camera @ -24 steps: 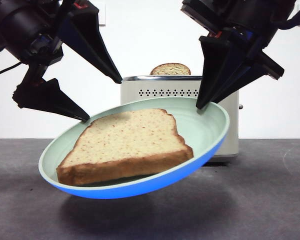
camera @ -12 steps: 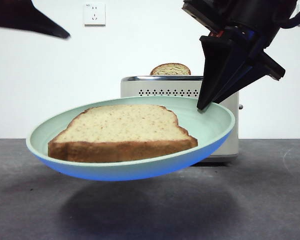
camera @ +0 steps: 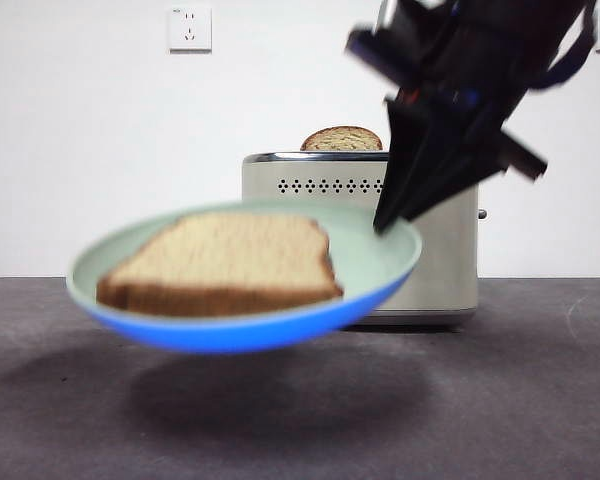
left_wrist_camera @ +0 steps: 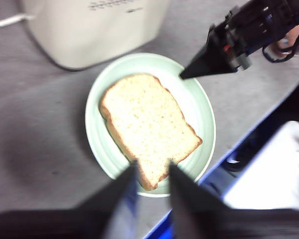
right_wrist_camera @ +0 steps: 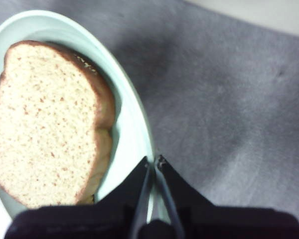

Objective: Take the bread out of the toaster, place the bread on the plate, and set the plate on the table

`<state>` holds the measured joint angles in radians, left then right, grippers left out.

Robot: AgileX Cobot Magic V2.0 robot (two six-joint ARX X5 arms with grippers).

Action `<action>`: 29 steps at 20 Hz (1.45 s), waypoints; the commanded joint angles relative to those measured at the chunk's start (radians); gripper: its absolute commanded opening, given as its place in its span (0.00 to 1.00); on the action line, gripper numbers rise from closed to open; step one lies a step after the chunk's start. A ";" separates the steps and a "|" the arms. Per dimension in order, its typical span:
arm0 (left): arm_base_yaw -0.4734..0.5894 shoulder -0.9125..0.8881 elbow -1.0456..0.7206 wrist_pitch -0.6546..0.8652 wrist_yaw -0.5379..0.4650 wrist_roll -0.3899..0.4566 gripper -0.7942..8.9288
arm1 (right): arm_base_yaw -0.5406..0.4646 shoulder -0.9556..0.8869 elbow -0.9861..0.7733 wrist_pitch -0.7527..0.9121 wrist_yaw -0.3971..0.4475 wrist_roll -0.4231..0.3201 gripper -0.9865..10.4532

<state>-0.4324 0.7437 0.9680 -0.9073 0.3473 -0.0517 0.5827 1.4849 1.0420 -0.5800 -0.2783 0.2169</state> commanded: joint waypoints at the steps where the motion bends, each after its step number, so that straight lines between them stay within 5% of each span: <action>1: 0.002 -0.019 0.002 -0.013 -0.043 0.031 0.07 | 0.000 0.065 -0.007 0.063 -0.011 0.046 0.08; 7: 0.002 -0.027 0.002 -0.074 -0.109 0.080 0.07 | -0.008 0.189 -0.007 0.200 -0.037 0.111 0.07; 20: 0.002 -0.027 0.002 -0.074 -0.109 0.083 0.07 | -0.053 0.269 -0.007 0.208 0.023 0.104 0.09; 25: 0.002 -0.027 0.002 -0.080 -0.107 0.082 0.07 | -0.053 0.269 -0.007 0.208 0.023 0.108 0.46; 29: 0.002 -0.027 0.002 -0.082 -0.107 0.082 0.07 | -0.052 0.231 -0.007 0.206 0.017 0.096 0.51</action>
<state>-0.4324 0.7193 0.9680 -0.9916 0.2413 0.0185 0.5297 1.7290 1.0416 -0.3798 -0.2611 0.3214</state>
